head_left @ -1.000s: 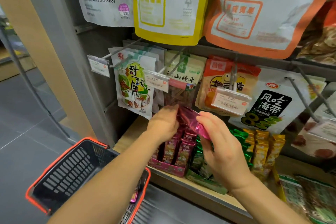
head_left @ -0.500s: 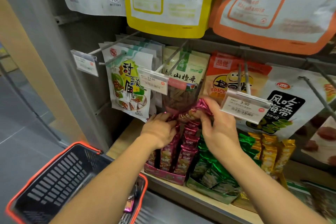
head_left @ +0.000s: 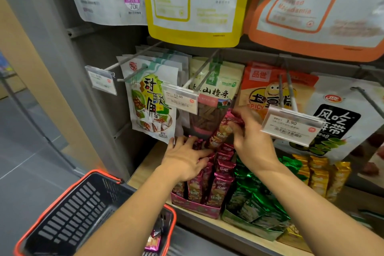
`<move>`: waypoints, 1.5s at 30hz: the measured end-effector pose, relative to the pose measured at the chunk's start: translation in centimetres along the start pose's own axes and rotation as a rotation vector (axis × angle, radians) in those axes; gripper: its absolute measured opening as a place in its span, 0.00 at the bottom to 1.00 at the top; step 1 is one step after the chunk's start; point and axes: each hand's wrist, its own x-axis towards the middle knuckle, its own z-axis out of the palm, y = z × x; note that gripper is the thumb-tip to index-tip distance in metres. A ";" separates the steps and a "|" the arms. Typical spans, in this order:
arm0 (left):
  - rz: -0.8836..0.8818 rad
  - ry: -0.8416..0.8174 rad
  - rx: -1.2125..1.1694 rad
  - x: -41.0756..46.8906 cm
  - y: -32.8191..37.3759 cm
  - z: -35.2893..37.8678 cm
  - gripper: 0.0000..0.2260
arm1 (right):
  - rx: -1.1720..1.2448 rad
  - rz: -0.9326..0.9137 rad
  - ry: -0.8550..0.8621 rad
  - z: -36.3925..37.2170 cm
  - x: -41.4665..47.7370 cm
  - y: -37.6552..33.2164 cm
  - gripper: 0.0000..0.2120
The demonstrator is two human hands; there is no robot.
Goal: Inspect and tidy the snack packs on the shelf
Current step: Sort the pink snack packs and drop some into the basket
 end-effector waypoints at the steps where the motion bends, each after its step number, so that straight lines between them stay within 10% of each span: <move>1: 0.011 0.029 -0.007 -0.2 0.3 0.2 0.19 | -0.032 0.000 -0.043 0.5 0.2 0.1 0.13; 8: -0.019 0.242 -0.155 -0.4 1.5 0.8 0.19 | -0.090 0.291 -0.347 4.3 0.5 2.3 0.10; 19: 0.009 0.004 -0.186 0.3 -0.1 0.1 0.18 | -0.398 0.299 -0.748 5.6 1.2 3.2 0.21; 26: -0.113 0.367 -0.716 -0.7 -1.7 -2.1 0.12 | -0.199 0.095 -0.266 3.6 -1.4 0.7 0.15; 33: -0.110 0.022 -0.374 -3.5 -3.6 -2.3 0.15 | -0.509 -0.188 -0.569 5.1 -5.5 -1.3 0.18; 45: 0.082 0.430 -0.303 -9.0 -1.7 -9.0 0.05 | -0.427 -0.005 -0.489 3.5 -7.1 -2.9 0.27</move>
